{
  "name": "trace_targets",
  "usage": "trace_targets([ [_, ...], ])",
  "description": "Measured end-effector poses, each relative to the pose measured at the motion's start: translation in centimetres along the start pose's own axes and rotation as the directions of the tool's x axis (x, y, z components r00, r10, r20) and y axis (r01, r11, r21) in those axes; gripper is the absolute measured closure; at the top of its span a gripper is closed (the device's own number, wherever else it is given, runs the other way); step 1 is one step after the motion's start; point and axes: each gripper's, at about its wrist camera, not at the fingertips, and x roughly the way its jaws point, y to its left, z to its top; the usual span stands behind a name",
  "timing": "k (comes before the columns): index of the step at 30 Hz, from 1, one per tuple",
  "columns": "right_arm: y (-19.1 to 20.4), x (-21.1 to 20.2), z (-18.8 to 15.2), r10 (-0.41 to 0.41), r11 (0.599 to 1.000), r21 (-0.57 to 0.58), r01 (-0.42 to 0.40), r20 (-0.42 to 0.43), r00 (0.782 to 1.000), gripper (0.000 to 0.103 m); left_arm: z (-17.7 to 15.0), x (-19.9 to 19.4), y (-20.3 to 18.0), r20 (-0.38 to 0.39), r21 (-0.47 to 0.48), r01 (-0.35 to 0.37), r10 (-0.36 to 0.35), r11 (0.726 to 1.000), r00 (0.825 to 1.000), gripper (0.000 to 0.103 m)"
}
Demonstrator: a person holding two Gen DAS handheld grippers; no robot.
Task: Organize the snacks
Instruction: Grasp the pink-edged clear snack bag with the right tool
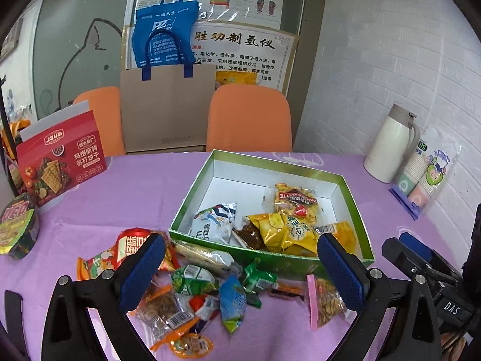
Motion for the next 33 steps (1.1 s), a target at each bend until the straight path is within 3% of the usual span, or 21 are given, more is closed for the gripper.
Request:
trace_targets([
  [9,-1.8,-0.2,-5.0,-0.062,0.998,0.002,0.062,-0.094,0.994,0.005,-3.8,-1.1,-1.8,-0.027,0.019,0.003,-0.002,1.000,1.000,0.000],
  [13,-1.8,0.4,-7.0,-0.102,0.993,-0.069,0.092,-0.156,0.983,0.006,-5.8,-0.8,-1.9,-0.053,0.010,0.022,-0.022,1.000,0.998,0.000],
  [17,-1.1,1.3,-7.9,-0.080,0.992,-0.113,0.058,-0.195,0.978,0.012,-7.6,-0.1,-1.6,-0.096,0.010,0.040,-0.038,0.999,0.995,0.000],
  [27,-0.7,4.3,-6.4,0.002,0.999,-0.033,-0.009,-0.224,0.975,0.015,-9.5,-0.1,1.2,-0.141,-0.049,0.049,-0.056,0.998,0.988,0.000],
  [30,-1.3,4.9,-6.9,0.036,0.999,0.012,-0.034,-0.252,0.967,0.042,-9.5,-0.3,2.0,-0.139,-0.073,0.056,-0.065,0.996,0.988,0.001],
  [33,-1.8,4.1,-7.3,0.072,0.997,0.041,-0.064,-0.249,0.966,0.047,-9.5,-0.7,2.5,-0.132,-0.073,0.056,-0.066,0.996,0.989,0.001],
])
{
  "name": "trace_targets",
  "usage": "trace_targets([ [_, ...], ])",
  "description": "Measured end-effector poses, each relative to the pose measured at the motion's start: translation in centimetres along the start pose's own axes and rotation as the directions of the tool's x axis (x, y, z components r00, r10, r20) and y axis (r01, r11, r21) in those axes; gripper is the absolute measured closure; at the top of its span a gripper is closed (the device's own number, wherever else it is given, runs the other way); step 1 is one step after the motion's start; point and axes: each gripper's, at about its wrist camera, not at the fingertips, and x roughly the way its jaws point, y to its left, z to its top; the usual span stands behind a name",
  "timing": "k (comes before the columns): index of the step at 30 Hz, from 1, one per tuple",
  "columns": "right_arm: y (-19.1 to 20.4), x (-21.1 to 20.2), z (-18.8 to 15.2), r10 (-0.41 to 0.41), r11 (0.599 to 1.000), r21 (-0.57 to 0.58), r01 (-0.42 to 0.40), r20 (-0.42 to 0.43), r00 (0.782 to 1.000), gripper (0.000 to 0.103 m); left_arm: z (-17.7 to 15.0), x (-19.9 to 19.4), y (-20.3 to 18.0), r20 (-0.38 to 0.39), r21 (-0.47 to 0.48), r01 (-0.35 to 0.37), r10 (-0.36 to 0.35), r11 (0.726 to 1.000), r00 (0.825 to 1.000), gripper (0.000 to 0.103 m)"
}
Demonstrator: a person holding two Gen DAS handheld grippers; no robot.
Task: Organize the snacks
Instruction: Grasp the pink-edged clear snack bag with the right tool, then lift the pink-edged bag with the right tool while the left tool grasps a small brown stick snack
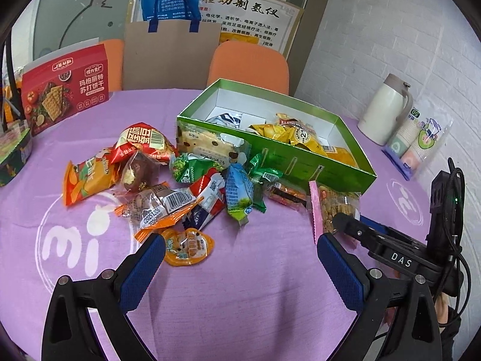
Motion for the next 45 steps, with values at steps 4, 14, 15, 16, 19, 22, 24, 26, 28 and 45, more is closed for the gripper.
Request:
trace_targets([
  [4,-0.9,-1.7,-1.1,0.002,1.000,0.014,-0.002,-0.002,1.000,0.049,-0.1,-0.2,1.0,-0.001,-0.023,0.015,-0.015,1.000,1.000,0.001],
  [14,-2.5,-5.2,-3.1,-0.065,0.997,0.043,0.064,0.016,0.998,0.043,1.4,2.2,-3.7,-0.039,0.052,0.178,-0.176,0.983,0.984,0.006],
  [15,-2.5,-5.2,-3.1,-0.065,0.997,0.043,0.065,0.016,0.998,0.042,1.8,2.9,-4.3,-0.047,0.044,0.197,-0.195,0.979,0.980,0.006],
  [16,-2.5,-5.1,-3.0,-0.066,0.997,0.041,0.065,0.017,0.998,0.042,2.3,3.9,-4.7,-0.058,0.020,0.190,-0.188,0.982,0.980,0.006],
  [19,-2.2,-5.1,-3.1,-0.072,0.997,0.030,0.071,0.021,0.997,0.041,3.5,6.6,-5.2,-0.068,-0.059,0.122,-0.126,0.991,0.990,0.006],
  [22,-2.2,-5.0,-3.1,-0.068,0.997,0.031,0.067,0.021,0.997,0.041,4.0,8.6,-5.4,-0.097,-0.123,0.088,-0.100,0.988,0.990,0.017],
  [24,-2.2,-5.1,-3.2,-0.067,0.997,0.031,0.066,0.022,0.998,0.041,3.9,9.5,-5.7,-0.102,-0.121,0.064,-0.077,0.991,0.992,0.018],
  [26,-2.1,-5.1,-3.3,-0.065,0.997,0.035,0.064,0.022,0.998,0.041,3.7,10.6,-6.0,-0.124,-0.093,0.027,-0.038,0.995,0.992,0.019],
  [28,-2.1,-5.1,-3.3,-0.064,0.997,0.036,0.063,0.023,0.998,0.041,3.3,11.4,-6.1,-0.132,-0.058,-0.006,-0.002,0.998,0.991,0.032],
  [45,-1.0,-4.0,-3.0,-0.079,0.997,0.006,0.079,0.006,0.997,0.028,1.3,7.9,-4.1,-0.155,-0.057,0.098,-0.106,0.994,0.982,0.043],
])
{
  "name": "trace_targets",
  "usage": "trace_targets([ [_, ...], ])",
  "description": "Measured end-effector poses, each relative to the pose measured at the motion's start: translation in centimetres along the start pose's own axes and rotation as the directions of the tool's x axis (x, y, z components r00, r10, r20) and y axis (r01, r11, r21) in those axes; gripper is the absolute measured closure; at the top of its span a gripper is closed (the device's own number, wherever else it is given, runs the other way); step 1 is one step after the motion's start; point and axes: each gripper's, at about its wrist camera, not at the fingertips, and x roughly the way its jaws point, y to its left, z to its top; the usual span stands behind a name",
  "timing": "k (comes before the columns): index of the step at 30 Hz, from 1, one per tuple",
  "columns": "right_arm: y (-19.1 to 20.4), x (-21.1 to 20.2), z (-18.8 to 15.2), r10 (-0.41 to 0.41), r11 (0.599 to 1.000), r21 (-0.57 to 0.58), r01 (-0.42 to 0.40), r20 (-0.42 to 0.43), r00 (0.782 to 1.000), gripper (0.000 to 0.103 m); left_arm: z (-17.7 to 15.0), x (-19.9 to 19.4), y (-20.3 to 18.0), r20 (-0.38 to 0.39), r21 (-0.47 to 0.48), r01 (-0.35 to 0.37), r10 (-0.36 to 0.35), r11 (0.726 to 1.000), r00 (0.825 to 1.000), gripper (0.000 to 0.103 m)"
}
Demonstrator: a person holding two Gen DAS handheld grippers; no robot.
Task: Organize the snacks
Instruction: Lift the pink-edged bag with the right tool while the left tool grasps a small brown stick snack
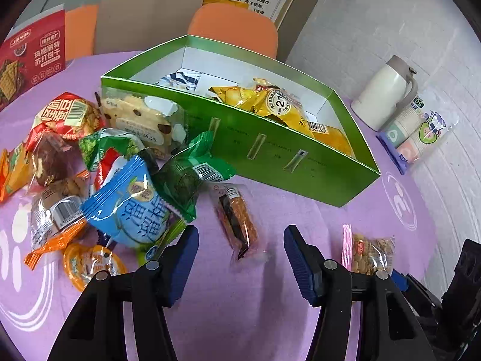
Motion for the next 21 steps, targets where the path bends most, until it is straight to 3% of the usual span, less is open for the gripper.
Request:
trace_targets([
  [7,0.4,0.5,0.1,-0.034,0.999,-0.035,0.034,0.012,0.999,0.029,0.6,1.3,-0.5,-0.024,0.033,-0.013,0.014,0.999,1.000,0.052],
  [8,0.5,0.6,0.1,-0.053,0.997,-0.046,0.054,0.018,0.998,0.034,0.6,1.4,-0.4,-0.022,0.029,-0.014,0.014,0.999,1.000,0.052],
  [10,0.4,0.6,-0.1,-0.041,0.998,-0.049,0.041,0.016,0.999,0.056,0.7,1.5,-0.2,-0.012,0.021,-0.013,0.013,1.000,1.000,0.052],
  [11,0.4,0.4,-0.1,-0.028,0.999,-0.040,0.028,0.016,0.999,0.059,0.7,1.7,-0.3,-0.008,0.034,-0.016,0.016,0.999,1.000,0.054],
  [12,0.6,0.2,-0.2,-0.019,0.999,-0.047,0.020,0.021,1.000,0.060,0.8,1.7,-0.4,-0.009,0.048,-0.022,0.023,0.999,1.000,0.081],
  [15,1.3,-0.5,0.2,0.003,0.997,-0.075,-0.001,0.030,1.000,0.062,0.5,1.5,0.0,-0.028,0.034,0.013,-0.012,0.999,1.000,0.082],
  [21,2.7,-2.7,2.5,0.077,0.993,-0.093,-0.067,0.108,0.991,0.062,0.3,-2.4,-0.9,0.040,0.080,0.060,-0.063,0.995,0.997,0.082],
])
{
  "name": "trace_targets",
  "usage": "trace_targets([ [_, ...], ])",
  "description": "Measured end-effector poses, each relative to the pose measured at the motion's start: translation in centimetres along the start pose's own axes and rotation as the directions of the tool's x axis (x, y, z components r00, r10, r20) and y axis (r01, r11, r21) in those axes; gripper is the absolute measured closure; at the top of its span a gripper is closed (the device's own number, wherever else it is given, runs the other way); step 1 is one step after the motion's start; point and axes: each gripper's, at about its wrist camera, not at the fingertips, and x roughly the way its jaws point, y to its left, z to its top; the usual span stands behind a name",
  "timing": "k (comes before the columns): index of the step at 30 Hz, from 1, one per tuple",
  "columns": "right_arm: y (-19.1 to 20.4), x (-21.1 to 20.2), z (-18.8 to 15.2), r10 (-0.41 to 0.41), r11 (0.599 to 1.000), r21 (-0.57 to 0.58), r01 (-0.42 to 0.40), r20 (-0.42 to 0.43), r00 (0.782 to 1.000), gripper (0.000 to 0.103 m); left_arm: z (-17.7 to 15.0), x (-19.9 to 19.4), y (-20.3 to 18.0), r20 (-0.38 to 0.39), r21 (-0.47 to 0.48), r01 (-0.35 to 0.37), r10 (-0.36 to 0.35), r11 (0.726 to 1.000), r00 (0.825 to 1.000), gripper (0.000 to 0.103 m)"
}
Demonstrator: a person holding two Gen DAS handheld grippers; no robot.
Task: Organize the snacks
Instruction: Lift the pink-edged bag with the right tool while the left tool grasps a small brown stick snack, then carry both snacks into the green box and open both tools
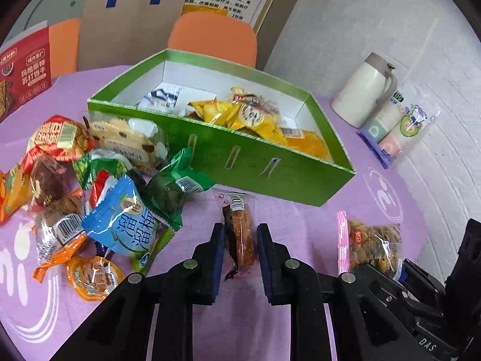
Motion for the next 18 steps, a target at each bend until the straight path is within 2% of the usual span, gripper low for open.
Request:
trace_targets([
  [5,0.6,-0.4,3.9,0.037,0.999,-0.011,-0.036,0.088,0.995,0.062,2.7,-3.8,-1.4,0.102,0.054,0.039,-0.044,0.998,0.994,0.082],
  [8,0.7,0.7,6.2,0.042,0.999,-0.021,-0.039,0.117,0.992,0.062,4.9,-4.8,-1.6,0.151,0.064,0.018,-0.028,0.998,0.988,0.082],
  [13,0.5,4.7,9.5,0.047,0.999,-0.023,-0.045,0.109,0.993,0.062,8.7,-4.4,-0.6,0.176,0.035,-0.013,0.007,0.999,0.984,0.082],
  [18,0.1,10.1,11.9,0.055,0.998,-0.002,-0.055,0.049,0.997,0.062,11.6,-2.4,1.3,0.156,-0.007,-0.049,0.050,0.999,0.986,0.082],
])
